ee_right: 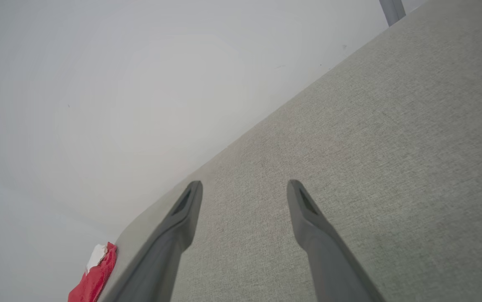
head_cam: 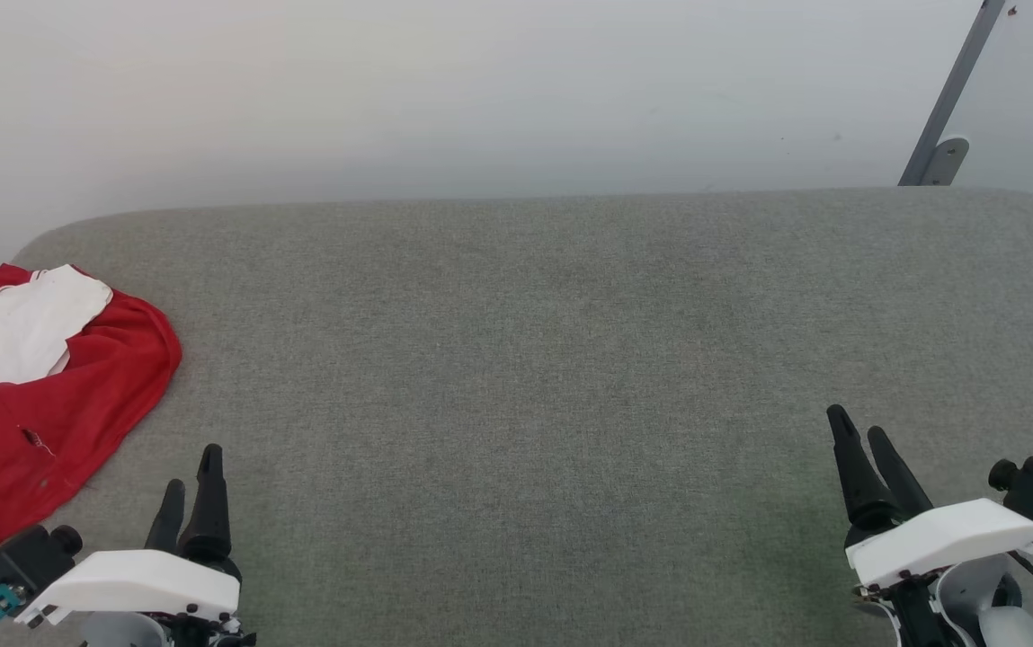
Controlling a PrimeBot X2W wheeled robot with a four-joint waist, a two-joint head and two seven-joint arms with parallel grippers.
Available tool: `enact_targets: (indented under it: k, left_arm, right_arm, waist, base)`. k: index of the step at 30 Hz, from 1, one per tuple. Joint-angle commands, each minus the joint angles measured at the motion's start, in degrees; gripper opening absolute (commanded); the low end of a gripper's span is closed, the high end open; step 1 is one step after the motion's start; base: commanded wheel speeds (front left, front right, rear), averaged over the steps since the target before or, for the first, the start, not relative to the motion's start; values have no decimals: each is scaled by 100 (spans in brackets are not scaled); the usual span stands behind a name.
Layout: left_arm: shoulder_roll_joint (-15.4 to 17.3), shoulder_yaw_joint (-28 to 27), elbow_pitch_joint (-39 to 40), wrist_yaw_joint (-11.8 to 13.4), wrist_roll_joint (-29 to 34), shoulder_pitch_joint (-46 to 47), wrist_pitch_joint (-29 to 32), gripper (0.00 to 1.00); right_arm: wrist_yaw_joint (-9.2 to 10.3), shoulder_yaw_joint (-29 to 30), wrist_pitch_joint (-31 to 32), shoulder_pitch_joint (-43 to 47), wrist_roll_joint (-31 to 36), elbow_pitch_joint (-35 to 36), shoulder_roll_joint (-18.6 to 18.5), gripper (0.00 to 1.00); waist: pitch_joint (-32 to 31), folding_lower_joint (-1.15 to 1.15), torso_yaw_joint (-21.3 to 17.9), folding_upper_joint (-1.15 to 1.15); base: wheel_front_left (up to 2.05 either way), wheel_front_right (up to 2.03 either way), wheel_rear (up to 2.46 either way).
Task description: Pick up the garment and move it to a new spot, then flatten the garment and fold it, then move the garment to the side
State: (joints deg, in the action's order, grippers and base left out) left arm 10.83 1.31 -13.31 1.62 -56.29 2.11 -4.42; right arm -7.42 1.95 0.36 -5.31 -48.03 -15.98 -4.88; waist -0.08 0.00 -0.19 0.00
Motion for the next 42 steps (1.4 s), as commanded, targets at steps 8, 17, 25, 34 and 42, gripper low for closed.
enact_targets:
  k: [8, 17, 25, 34, 42]
  left_arm:
    - [-44, -141, -19, -194, 631, 16, -196, 100]
    - [-89, -208, -58, -283, 1166, 11, -332, 100]
    - [-138, -271, -31, -355, 1738, -18, -454, 100]
    - [-190, -337, -49, -436, 2277, -33, -588, 100]
    - [-202, -360, -93, -524, 2746, -40, -689, 100]
  right_arm:
    - [-8, -76, -108, -128, 706, 123, -64, 100]
    - [-8, -121, -176, -125, 1199, 151, -99, 100]
    - [-8, -171, -239, -125, 1681, 171, -120, 100]
    - [-9, -196, -311, -127, 2195, 215, -135, 100]
    - [-9, -216, -367, -125, 2602, 219, -129, 100]
  waist:
    - [0, 0, 2, 0]
    - [15, 0, 4, 0]
    - [29, 0, -3, 0]
    - [46, 0, -11, 0]
    - [55, 0, -15, 0]
  base:
    - [0, 0, 0]
    - [0, 0, 0]
    - [0, 0, 0]
    - [0, 0, 0]
    - [0, 0, 0]
